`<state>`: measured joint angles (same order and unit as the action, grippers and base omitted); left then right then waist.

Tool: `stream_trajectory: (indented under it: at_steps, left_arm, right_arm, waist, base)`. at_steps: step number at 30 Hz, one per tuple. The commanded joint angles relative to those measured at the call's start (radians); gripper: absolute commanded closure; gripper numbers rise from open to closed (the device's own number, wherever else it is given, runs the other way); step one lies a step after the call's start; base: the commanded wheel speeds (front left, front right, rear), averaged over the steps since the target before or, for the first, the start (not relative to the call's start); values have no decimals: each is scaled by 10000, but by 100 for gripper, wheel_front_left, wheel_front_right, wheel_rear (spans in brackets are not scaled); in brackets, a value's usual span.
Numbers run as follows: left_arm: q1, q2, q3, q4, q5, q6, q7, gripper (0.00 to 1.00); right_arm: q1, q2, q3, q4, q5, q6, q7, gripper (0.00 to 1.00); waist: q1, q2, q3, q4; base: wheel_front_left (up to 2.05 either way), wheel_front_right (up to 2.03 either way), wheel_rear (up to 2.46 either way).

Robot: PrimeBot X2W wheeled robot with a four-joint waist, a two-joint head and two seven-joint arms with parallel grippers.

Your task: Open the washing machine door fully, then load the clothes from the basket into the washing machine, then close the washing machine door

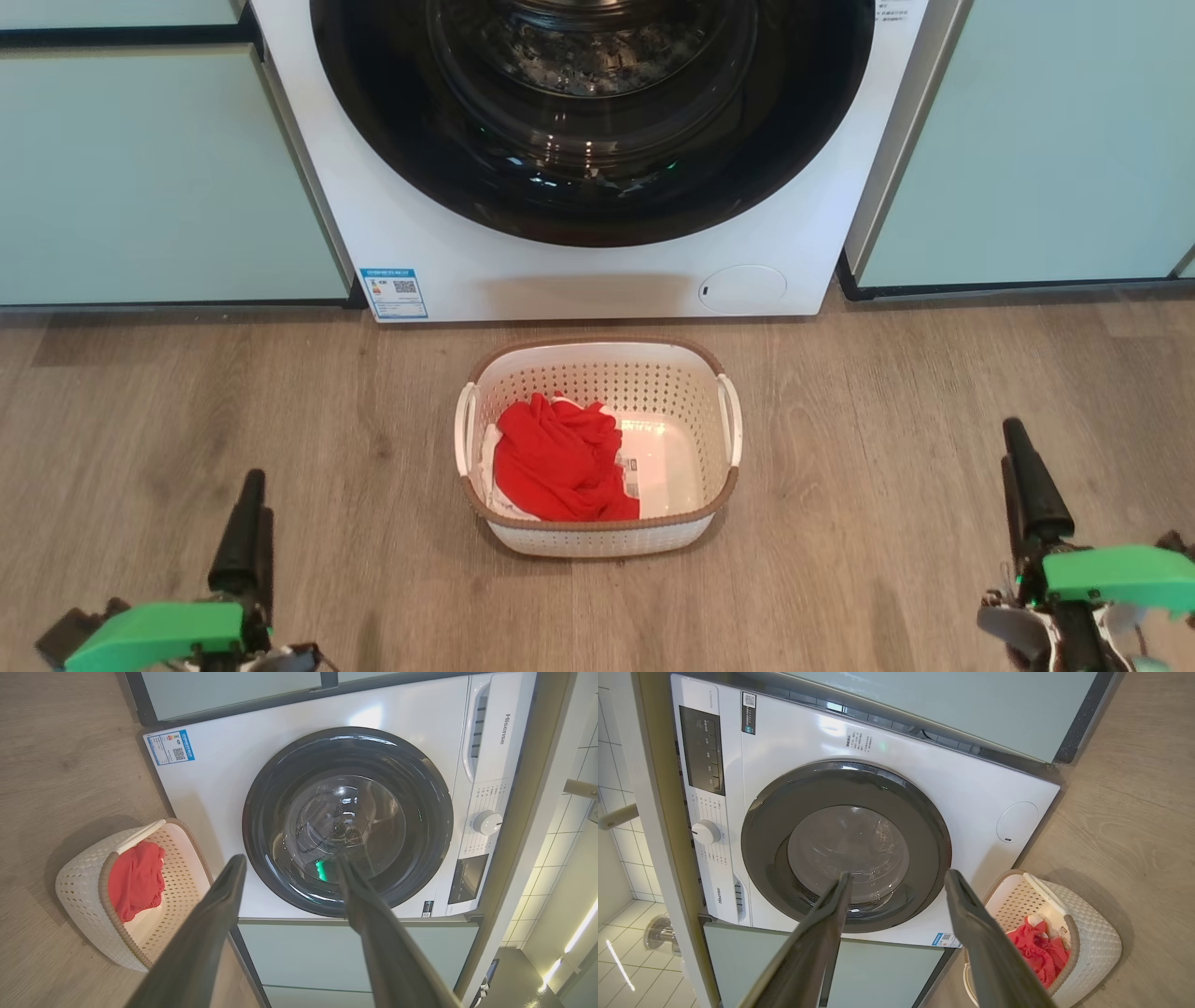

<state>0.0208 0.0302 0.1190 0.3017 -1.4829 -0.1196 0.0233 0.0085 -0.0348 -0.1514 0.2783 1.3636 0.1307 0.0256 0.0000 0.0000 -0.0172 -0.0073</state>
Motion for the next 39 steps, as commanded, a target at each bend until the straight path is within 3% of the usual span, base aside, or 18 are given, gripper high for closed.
stream_trajectory:
  at_steps: [1,20,28,39]
  left_arm:
    - [-514,70,221,-464,208,-28,-106,0]
    - [-929,95,997,-2364,2579,7,-632,0]
    - [-997,106,846,-3533,3983,461,-866,0]
    - [-699,121,-793,-4412,6881,1347,-1188,0]
  right_arm:
    - [-600,-73,26,-512,-416,0,-117,0]
    - [-1050,-89,619,-2247,-4400,0,-645,0]
    - [-1221,-95,868,-2877,-5884,0,-881,0]
    - [-1059,-105,1281,-2649,-7248,0,-1204,0]
  waist:
    - [0,0,-5,0]
    - [0,0,-35,-11]
    - [0,0,-19,-45]
    - [0,0,-95,-164]
  base:
    - [0,0,0]
    - [0,0,0]
    - [0,0,0]
    - [0,0,0]
